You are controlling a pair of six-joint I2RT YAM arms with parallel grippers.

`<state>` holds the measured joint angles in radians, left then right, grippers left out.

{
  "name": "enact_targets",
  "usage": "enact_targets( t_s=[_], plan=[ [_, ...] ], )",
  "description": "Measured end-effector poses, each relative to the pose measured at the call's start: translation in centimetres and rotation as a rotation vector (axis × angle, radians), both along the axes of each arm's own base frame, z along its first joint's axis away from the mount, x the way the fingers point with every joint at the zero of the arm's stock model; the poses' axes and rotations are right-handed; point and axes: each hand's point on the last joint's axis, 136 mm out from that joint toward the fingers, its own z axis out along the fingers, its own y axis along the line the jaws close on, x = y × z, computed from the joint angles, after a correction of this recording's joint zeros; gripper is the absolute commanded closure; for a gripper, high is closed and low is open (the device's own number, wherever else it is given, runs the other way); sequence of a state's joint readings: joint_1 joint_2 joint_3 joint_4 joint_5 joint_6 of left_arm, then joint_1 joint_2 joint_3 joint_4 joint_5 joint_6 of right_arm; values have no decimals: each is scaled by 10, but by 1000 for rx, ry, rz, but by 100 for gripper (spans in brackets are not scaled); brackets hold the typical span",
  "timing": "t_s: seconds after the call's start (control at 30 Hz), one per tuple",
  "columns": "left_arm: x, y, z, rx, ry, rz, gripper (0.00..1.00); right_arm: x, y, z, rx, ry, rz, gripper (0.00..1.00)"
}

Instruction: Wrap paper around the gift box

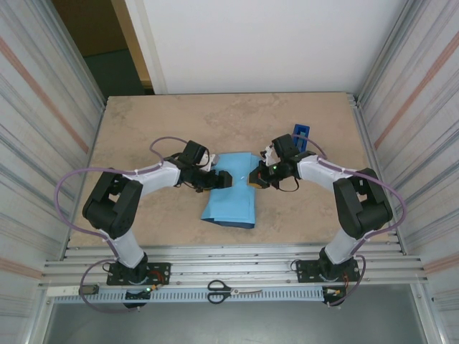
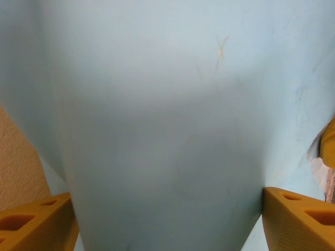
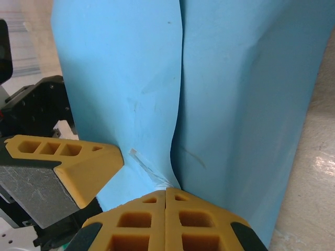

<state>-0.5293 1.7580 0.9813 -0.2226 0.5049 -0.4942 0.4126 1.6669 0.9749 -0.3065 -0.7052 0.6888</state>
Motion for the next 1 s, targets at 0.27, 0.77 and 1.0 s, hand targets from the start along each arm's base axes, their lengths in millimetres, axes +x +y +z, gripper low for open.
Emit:
enact_targets(
  t_s=[0.27, 0.77, 1.0],
  plan=[
    [0, 0, 0, 0, 0, 0, 16, -4, 1, 21, 34, -35, 10, 99],
    [0, 0, 0, 0, 0, 0, 16, -26, 0, 3, 50, -9, 28, 100],
    [0, 0, 0, 0, -1, 0, 16, -21, 0, 26, 67, -75, 20, 100]
  ],
)
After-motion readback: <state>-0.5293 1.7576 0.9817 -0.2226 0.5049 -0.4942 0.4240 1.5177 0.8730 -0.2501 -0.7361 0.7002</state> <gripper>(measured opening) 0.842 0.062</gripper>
